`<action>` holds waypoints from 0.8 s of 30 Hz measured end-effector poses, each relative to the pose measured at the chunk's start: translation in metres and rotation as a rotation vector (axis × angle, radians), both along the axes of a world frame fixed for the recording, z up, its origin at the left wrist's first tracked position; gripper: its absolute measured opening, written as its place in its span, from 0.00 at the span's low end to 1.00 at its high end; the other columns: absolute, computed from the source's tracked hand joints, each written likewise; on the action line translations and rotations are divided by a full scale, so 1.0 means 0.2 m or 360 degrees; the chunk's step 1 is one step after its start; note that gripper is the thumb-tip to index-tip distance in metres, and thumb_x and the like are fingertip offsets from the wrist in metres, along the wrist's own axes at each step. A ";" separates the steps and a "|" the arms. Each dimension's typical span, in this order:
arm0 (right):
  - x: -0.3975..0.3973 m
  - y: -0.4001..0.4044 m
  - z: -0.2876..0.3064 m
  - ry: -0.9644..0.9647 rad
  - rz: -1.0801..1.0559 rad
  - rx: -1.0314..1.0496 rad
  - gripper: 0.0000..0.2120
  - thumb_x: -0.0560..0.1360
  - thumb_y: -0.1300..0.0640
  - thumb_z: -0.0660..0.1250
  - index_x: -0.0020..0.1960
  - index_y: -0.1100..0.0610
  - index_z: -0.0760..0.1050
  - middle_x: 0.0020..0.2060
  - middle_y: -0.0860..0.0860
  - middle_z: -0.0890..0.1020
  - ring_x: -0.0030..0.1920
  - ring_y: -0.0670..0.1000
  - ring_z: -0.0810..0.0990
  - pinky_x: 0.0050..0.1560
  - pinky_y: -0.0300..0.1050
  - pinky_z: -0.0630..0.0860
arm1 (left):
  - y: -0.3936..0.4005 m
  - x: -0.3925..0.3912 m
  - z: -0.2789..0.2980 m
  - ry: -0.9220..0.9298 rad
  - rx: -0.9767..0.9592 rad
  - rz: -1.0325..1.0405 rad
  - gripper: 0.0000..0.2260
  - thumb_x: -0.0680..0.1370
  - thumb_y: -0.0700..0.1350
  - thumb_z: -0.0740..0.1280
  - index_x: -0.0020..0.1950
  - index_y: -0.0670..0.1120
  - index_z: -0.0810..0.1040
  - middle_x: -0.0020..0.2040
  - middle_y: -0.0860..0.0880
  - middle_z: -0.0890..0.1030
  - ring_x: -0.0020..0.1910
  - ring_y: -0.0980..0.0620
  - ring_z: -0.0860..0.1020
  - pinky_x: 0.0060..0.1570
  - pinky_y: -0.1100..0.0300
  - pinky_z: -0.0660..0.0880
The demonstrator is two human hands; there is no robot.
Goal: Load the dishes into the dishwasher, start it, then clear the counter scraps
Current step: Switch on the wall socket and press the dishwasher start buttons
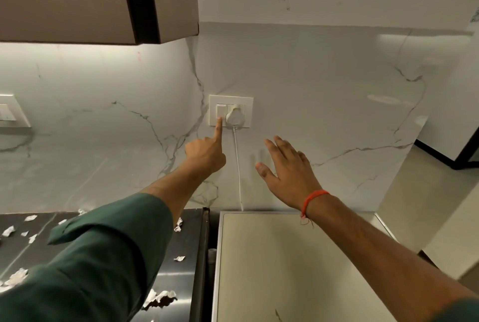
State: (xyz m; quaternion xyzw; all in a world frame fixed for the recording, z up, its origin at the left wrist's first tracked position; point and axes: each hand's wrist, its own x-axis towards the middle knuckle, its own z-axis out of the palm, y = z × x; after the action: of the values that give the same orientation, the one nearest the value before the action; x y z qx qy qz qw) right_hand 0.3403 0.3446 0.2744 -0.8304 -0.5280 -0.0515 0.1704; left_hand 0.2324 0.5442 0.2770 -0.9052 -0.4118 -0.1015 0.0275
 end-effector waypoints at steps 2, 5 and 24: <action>0.00 0.01 -0.01 0.0006 0.0004 0.0004 0.32 0.83 0.38 0.48 0.82 0.49 0.45 0.82 0.50 0.47 0.82 0.51 0.44 0.80 0.56 0.45 | 0.02 0.00 -0.02 -0.0007 -0.0005 0.0022 0.44 0.82 0.45 0.61 0.77 0.57 0.25 0.35 0.47 0.76 0.29 0.52 0.71 0.30 0.59 0.69; -0.01 0.02 -0.02 0.0010 0.0003 -0.0014 0.32 0.83 0.38 0.48 0.82 0.49 0.45 0.82 0.51 0.46 0.82 0.52 0.44 0.80 0.55 0.45 | 0.05 0.00 -0.05 -0.0041 -0.0017 0.0028 0.45 0.82 0.45 0.62 0.76 0.60 0.24 0.36 0.46 0.77 0.29 0.52 0.71 0.31 0.58 0.70; -0.07 -0.38 -0.09 0.0082 0.0022 -0.0065 0.32 0.83 0.38 0.48 0.83 0.51 0.46 0.82 0.52 0.48 0.82 0.53 0.46 0.80 0.58 0.47 | -0.52 -0.31 -0.12 -0.0057 -0.0258 0.0039 0.43 0.81 0.59 0.63 0.81 0.55 0.33 0.72 0.39 0.68 0.60 0.39 0.76 0.54 0.43 0.78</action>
State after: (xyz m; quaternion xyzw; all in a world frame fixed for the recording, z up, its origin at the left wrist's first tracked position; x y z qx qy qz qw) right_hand 0.3271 0.2690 0.2573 -0.8310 -0.5301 -0.0181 0.1675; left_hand 0.1712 0.4397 0.2526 -0.8974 -0.4301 -0.0838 -0.0520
